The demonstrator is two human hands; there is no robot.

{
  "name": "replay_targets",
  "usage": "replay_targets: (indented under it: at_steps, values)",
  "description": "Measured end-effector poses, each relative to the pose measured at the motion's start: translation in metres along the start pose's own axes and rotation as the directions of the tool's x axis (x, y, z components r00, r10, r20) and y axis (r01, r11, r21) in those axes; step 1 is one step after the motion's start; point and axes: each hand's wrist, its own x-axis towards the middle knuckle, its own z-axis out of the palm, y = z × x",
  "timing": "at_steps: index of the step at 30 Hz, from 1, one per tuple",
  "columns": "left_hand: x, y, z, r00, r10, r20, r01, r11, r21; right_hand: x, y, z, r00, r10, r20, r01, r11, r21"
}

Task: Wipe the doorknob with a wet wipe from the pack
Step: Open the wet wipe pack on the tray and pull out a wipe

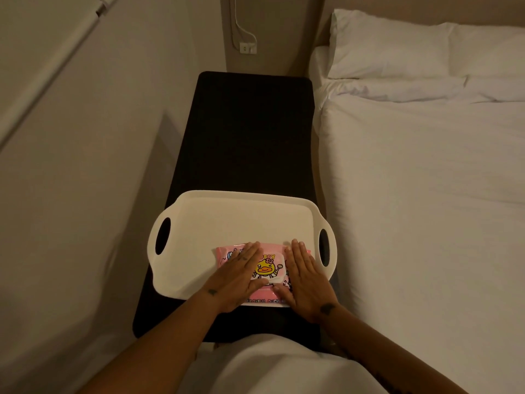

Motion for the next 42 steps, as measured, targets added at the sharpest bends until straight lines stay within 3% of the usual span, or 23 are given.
replay_targets:
  at_steps: [10, 15, 20, 29, 33, 38, 42]
  values:
    - [0.0, 0.001, -0.003, 1.0, 0.002, 0.024, -0.002, 1.0, -0.005, 0.0, 0.002, 0.002, 1.0, -0.007, -0.014, 0.007, 1.0, 0.011]
    - [0.002, -0.001, -0.012, 0.999, -0.012, 0.047, 0.015, 0.998, -0.058, -0.001, 0.003, -0.001, 0.999, -0.013, -0.03, 0.017, 0.994, 0.112]
    - [0.005, 0.002, -0.032, 0.997, -0.048, -0.057, 0.039, 0.987, -0.157, 0.008, 0.0, -0.011, 0.994, 0.029, -0.102, -0.008, 0.979, 0.201]
    - [0.013, 0.009, -0.042, 0.944, -0.089, -0.317, 0.034, 0.984, -0.174, 0.033, -0.006, -0.021, 0.979, 0.078, -0.189, -0.045, 0.984, 0.17]
    - [0.019, 0.007, -0.04, 0.917, -0.148, -0.369, 0.085, 0.98, -0.182, 0.037, -0.009, -0.024, 0.962, 0.112, -0.25, -0.07, 0.983, 0.17]
    - [0.026, 0.003, -0.036, 0.903, -0.188, -0.385, 0.161, 0.982, -0.101, 0.035, -0.004, -0.021, 0.986, -0.031, -0.163, 0.041, 0.998, 0.053]
    - [0.021, 0.0, -0.028, 0.934, -0.117, -0.337, 0.114, 0.993, -0.027, 0.033, 0.001, -0.017, 0.998, -0.023, -0.064, 0.026, 0.999, 0.044]
